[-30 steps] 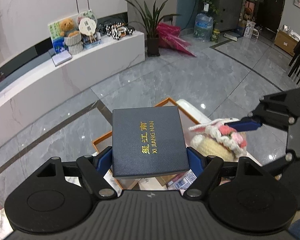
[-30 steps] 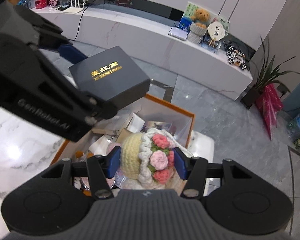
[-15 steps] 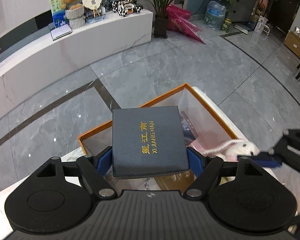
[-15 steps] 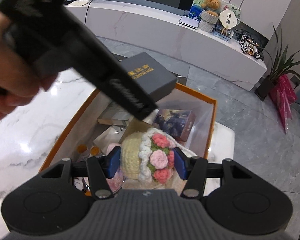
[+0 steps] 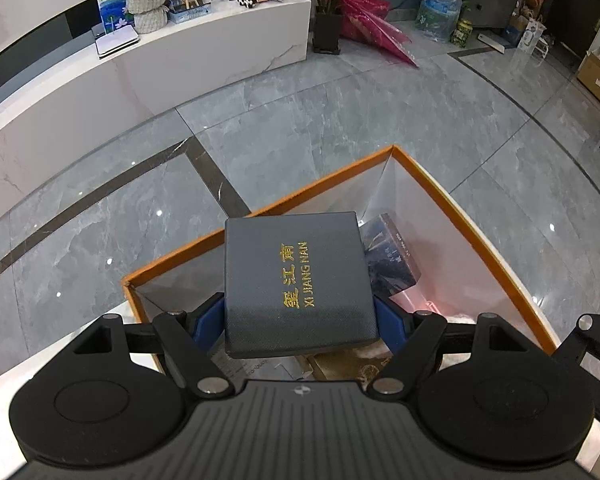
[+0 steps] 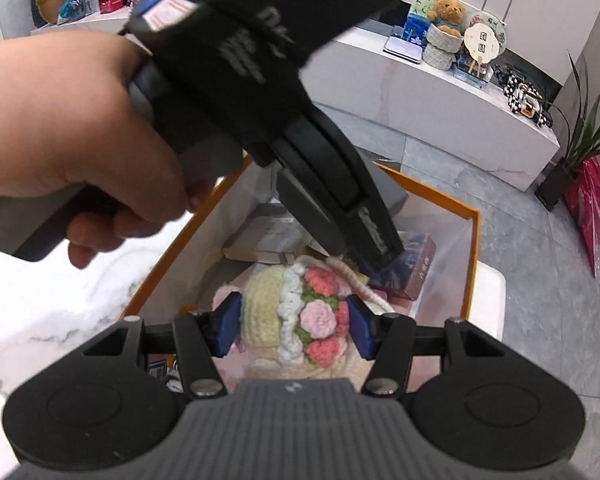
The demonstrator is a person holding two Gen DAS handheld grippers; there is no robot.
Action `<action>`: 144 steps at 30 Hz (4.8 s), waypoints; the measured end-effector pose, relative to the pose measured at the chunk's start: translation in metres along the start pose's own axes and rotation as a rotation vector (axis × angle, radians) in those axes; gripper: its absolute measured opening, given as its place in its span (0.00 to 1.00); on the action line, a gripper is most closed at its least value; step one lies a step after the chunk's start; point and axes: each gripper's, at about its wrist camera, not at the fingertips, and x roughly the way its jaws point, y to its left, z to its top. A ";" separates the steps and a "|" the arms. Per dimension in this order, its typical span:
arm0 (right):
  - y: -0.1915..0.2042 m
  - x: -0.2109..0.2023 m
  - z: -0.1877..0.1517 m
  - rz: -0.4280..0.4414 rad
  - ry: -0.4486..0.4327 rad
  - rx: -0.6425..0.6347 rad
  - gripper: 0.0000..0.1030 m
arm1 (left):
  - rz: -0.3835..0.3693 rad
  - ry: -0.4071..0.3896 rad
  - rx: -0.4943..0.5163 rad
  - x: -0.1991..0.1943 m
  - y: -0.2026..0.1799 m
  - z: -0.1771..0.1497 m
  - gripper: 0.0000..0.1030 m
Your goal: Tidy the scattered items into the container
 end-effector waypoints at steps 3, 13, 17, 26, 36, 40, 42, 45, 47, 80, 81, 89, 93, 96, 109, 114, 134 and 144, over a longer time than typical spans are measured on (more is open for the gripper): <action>0.001 0.000 -0.003 0.002 -0.018 -0.011 0.57 | -0.003 0.012 0.004 0.005 -0.001 0.000 0.88; 0.019 -0.001 -0.029 0.061 -0.027 -0.224 0.59 | -0.011 0.038 0.022 0.009 0.001 0.002 0.88; 0.035 -0.001 -0.041 0.052 -0.038 -0.358 0.60 | -0.006 0.039 0.032 0.009 -0.001 0.002 0.88; 0.034 -0.014 -0.046 0.072 -0.027 -0.379 0.71 | 0.008 0.039 0.110 0.003 -0.002 -0.006 0.88; 0.012 -0.031 -0.054 0.059 -0.019 -0.294 0.74 | -0.025 0.027 0.063 -0.007 0.007 -0.003 0.89; 0.007 -0.033 -0.052 0.044 -0.016 -0.252 0.75 | -0.031 0.030 0.077 -0.013 0.006 -0.002 0.89; 0.003 -0.029 -0.052 0.037 -0.015 -0.242 0.75 | -0.031 0.026 0.079 -0.016 0.004 -0.003 0.89; 0.002 -0.030 -0.053 0.028 -0.010 -0.228 0.75 | -0.030 0.022 0.077 -0.021 0.001 -0.004 0.89; 0.001 -0.032 -0.053 0.023 -0.008 -0.218 0.75 | -0.034 0.024 0.080 -0.025 0.000 -0.005 0.89; -0.008 -0.057 -0.057 -0.111 -0.004 -0.068 0.85 | -0.037 -0.106 0.097 -0.099 -0.014 -0.040 1.00; -0.009 -0.060 -0.057 -0.122 -0.010 -0.044 0.87 | -0.040 -0.121 0.089 -0.107 -0.014 -0.043 1.00; -0.002 -0.087 -0.063 -0.170 -0.044 0.075 0.90 | -0.051 -0.222 0.062 -0.161 -0.027 -0.078 1.00; 0.005 -0.105 -0.067 -0.183 -0.086 0.115 0.92 | -0.041 -0.255 0.037 -0.179 -0.029 -0.093 1.00; 0.010 -0.120 -0.069 -0.205 -0.115 0.154 0.94 | -0.023 -0.265 0.008 -0.187 -0.029 -0.105 1.00; 0.043 -0.163 -0.097 -0.267 -0.230 0.295 0.98 | 0.074 -0.303 -0.118 -0.205 -0.044 -0.162 1.00; 0.058 -0.172 -0.110 -0.315 -0.256 0.343 0.99 | 0.127 -0.324 -0.164 -0.208 -0.054 -0.178 1.00; 0.074 -0.172 -0.157 -0.411 -0.304 0.525 0.99 | 0.170 -0.384 -0.204 -0.205 -0.082 -0.224 1.00; 0.079 -0.160 -0.160 -0.417 -0.283 0.527 0.99 | 0.124 -0.356 -0.256 -0.189 -0.071 -0.234 1.00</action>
